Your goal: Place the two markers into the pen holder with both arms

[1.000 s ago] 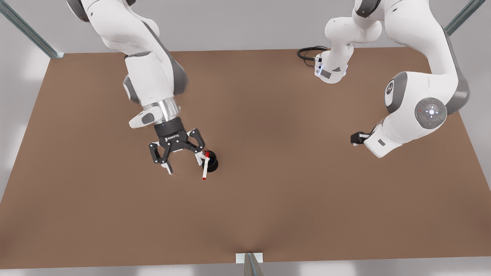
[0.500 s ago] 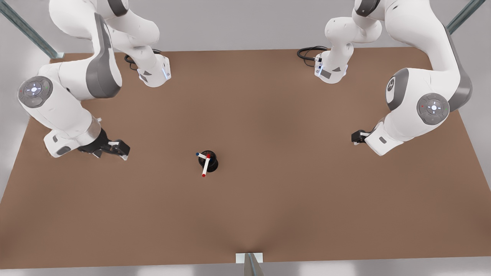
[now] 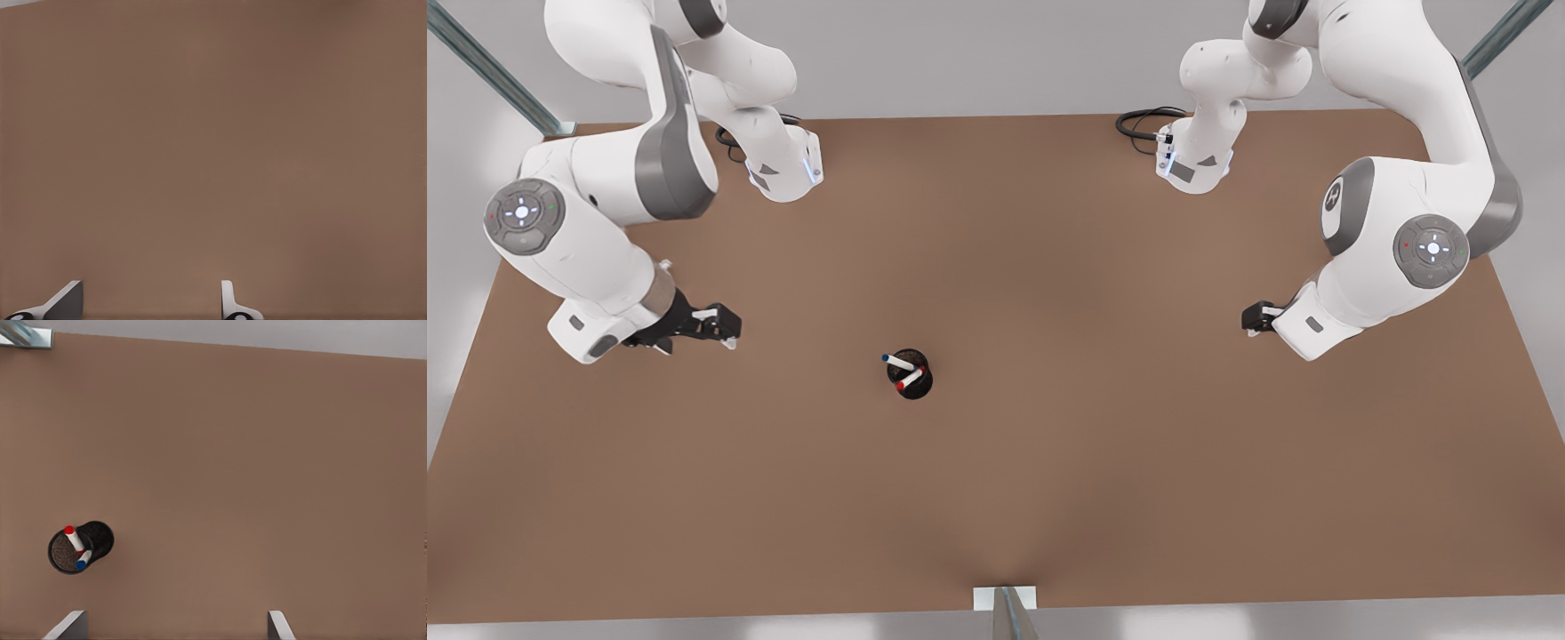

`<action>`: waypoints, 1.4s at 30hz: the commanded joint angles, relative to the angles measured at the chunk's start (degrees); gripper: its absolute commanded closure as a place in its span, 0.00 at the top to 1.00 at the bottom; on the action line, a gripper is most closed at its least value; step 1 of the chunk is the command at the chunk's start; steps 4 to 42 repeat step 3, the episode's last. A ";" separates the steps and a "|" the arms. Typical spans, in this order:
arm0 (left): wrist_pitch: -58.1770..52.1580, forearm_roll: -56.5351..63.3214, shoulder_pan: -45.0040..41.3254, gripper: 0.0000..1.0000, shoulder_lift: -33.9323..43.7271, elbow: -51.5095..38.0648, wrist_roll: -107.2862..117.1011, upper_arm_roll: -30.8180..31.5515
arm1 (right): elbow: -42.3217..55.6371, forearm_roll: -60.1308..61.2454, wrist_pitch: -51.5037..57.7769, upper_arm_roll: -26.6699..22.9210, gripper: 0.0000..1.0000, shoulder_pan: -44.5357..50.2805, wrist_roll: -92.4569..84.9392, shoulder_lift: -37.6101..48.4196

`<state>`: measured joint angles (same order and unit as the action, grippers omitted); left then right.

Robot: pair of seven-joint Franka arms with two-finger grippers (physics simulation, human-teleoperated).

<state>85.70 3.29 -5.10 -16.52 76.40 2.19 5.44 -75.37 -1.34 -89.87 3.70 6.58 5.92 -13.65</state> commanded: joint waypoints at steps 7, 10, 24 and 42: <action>-0.01 0.05 0.00 1.00 0.00 -0.03 -0.26 0.01 | 0.05 0.02 0.13 -0.01 1.00 -0.25 -6.36 -0.76; -0.01 0.05 0.00 1.00 0.00 -0.03 -0.26 0.01 | 0.05 0.02 0.13 -0.01 1.00 -0.25 -6.36 -0.76; -0.01 0.05 0.00 1.00 0.00 -0.03 -0.26 0.01 | 0.05 0.02 0.13 -0.01 1.00 -0.25 -6.36 -0.76; -0.01 0.05 0.00 1.00 0.00 -0.03 -0.26 0.01 | 0.05 0.02 0.13 -0.01 1.00 -0.25 -6.36 -0.76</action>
